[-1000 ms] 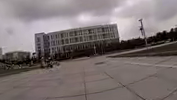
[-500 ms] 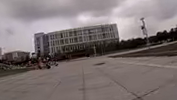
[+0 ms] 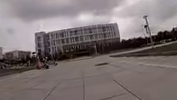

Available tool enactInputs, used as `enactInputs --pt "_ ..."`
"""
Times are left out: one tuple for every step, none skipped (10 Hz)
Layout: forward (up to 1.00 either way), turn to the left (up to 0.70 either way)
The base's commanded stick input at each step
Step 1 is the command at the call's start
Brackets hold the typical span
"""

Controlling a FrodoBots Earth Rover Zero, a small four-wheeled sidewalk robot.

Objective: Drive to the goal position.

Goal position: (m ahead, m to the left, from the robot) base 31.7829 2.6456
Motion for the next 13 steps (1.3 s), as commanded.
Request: enactInputs --pt "1.00 0.00" --pt "1.00 0.00" --pt "1.00 0.00" --pt "1.00 0.00" --pt "1.00 -0.06" --pt "1.00 -0.12" --pt "1.00 -0.03" --pt "1.00 0.00" --pt "1.00 -0.03" --pt "1.00 -0.15" --pt "1.00 -0.04" --pt "1.00 0.00" --pt "1.00 0.00"
